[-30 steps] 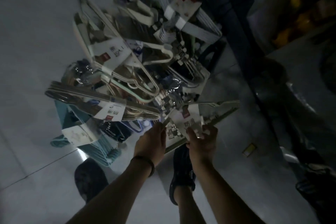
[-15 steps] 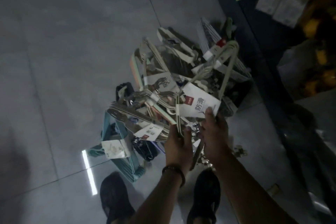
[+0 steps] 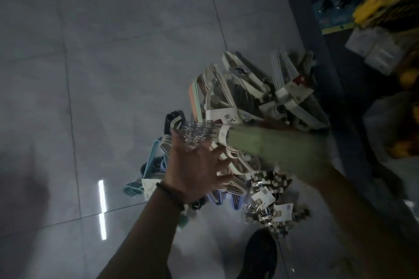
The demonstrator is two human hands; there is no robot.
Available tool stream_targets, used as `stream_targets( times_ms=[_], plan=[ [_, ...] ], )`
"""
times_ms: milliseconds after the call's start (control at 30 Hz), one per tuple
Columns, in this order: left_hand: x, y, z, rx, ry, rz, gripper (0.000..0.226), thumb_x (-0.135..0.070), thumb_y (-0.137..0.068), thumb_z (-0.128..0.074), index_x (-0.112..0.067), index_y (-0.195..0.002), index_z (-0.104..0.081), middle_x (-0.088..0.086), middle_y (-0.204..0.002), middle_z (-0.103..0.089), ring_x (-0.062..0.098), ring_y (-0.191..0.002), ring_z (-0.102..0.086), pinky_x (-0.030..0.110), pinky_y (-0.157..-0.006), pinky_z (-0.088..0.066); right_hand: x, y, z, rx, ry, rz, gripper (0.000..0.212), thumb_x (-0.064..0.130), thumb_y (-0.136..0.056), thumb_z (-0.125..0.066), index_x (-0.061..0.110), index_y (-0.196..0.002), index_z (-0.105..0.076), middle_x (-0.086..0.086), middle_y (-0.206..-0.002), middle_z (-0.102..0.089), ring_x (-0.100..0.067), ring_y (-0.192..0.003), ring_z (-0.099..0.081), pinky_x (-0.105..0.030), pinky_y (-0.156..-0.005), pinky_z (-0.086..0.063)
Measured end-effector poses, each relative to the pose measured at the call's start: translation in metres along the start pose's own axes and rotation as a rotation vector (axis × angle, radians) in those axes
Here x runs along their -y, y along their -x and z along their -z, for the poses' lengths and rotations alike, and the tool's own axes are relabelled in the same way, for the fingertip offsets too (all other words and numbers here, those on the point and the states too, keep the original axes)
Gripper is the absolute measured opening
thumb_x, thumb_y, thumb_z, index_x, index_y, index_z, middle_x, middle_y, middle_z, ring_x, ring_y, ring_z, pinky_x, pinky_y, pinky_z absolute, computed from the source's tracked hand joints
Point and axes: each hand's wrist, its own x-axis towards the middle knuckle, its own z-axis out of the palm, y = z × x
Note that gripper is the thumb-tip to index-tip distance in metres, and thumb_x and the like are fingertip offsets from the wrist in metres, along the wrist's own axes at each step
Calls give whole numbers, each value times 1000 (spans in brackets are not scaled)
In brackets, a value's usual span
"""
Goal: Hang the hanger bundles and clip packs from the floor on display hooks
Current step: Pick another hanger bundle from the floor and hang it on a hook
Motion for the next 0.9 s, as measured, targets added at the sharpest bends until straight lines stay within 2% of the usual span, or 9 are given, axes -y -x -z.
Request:
stream_targets(
  times_ms=[67,133,200,400,500,567,667,733,900],
  plan=[
    [-16,7,-5,54,10,-16,102,-84,-89,-43,-15,-163,-28,14,-166,-26,40,-150,-23,60,-127,-3,16,-10,9,107,-182,-85,33,16,-98,-66,24,-129,-75,1,-126,-75,-39,-100,-73,-57,-81,-61],
    [-24,1,-10,-36,-102,-49,68,-57,-103,-46,-18,-158,-42,21,-164,-36,46,-143,-36,57,-123,-23,25,-21,9,182,-397,-259,50,29,-89,-68,22,-139,-68,-11,-135,-71,-35,-120,-69,-55,-96,-58],
    [-24,-8,-12,-176,-264,-107,57,-53,-104,-50,-19,-150,-54,20,-153,-54,50,-140,-49,62,-114,-42,26,-34,-3,156,-325,-332,52,34,-92,-66,26,-144,-60,-13,-139,-68,-37,-128,-64,-58,-110,-48],
    [-5,-53,-28,-322,-220,-349,52,-58,-107,-44,-19,-133,-67,14,-130,-71,34,-118,-67,50,-104,-53,1,-82,-39,-145,-59,-149,78,17,-74,-86,32,-145,-59,-3,-127,-73,-26,-115,-71,-48,-97,-58],
    [22,-94,-16,-726,-477,-298,68,-68,-91,-58,-28,-147,-50,12,-154,-50,37,-130,-58,55,-105,-53,-19,-117,-37,-227,72,-76,80,-8,-85,-74,32,-151,-52,-5,-133,-70,-21,-116,-70,-41,-88,-63],
    [41,-113,4,-960,-671,-236,82,-65,-89,-63,-19,-154,-44,13,-163,-31,39,-140,-47,52,-115,-45,-40,-132,-34,-193,259,-123,81,-4,-86,-77,27,-154,-47,-6,-137,-67,-23,-120,-67,-44,-94,-61],
    [59,-143,37,-863,-583,-198,130,-96,-57,-63,-28,-162,-28,7,-170,-29,35,-146,-44,57,-115,-44,-70,-137,-39,-155,443,-282,70,24,-90,-80,23,-152,-48,-4,-145,-62,-27,-128,-60,-50,-109,-51],
    [63,-166,60,-848,-648,-150,141,-109,-41,-54,-36,-159,-26,2,-171,-28,36,-150,-39,62,-114,-41,-83,-136,-43,-200,576,-298,61,35,-97,-70,23,-152,-48,-3,-150,-56,-29,-136,-52,-47,-115,-45],
    [46,-160,32,-905,-790,-127,99,-78,-81,-64,-24,-159,-33,15,-166,-27,42,-146,-39,54,-115,-42,-95,-129,-31,-168,565,-320,40,32,-90,-65,26,-130,-68,-5,-120,-74,-29,-105,-68,-44,-94,-59]
  ],
)
